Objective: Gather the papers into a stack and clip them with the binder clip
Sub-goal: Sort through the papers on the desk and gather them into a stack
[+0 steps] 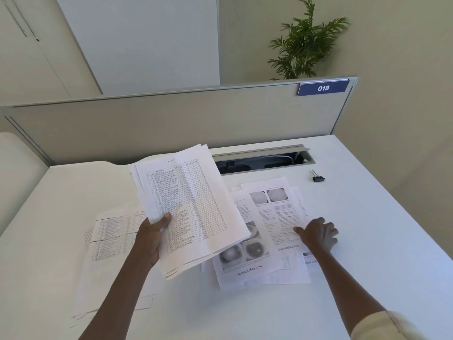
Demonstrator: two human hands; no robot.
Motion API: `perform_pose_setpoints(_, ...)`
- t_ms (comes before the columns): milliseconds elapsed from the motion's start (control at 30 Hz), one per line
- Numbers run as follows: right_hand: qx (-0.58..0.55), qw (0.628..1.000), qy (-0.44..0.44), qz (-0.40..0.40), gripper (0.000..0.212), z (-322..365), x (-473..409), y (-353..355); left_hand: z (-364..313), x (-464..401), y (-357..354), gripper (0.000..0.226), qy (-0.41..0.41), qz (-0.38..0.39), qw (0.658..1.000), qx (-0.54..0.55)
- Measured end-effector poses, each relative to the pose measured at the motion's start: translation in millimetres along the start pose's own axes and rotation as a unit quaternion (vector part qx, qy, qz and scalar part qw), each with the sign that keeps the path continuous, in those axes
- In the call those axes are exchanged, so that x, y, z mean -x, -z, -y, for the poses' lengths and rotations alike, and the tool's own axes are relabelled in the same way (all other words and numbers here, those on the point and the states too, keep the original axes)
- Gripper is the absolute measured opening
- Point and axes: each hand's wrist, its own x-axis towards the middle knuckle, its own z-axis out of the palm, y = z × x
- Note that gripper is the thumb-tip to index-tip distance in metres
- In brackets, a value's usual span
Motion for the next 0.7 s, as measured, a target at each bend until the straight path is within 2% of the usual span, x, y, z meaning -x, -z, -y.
perform_pose_setpoints(233, 0.011, 0.999, -0.029, 0.028, 0.088, 0, -10, -2, 8, -1, -11, 0.029, 0.021, 0.008, 1.000, -0.010)
perform_pose_setpoints(400, -0.040, 0.996, -0.046, 0.072, 0.093, -3, -15, 6, 16, -1, -13, 0.033, 0.043, 0.012, 0.999, -0.016)
perform_pose_setpoints(567, -0.086, 0.995, -0.023, 0.040, 0.049, 2, -5, 15, 21, 1, -12, 0.032, 0.049, 0.014, 0.998, -0.029)
perform_pose_setpoints(700, -0.134, 0.991, -0.008, -0.002, 0.026, 6, 5, 28, 21, 6, -15, 0.031, 0.045, 0.015, 0.999, -0.027)
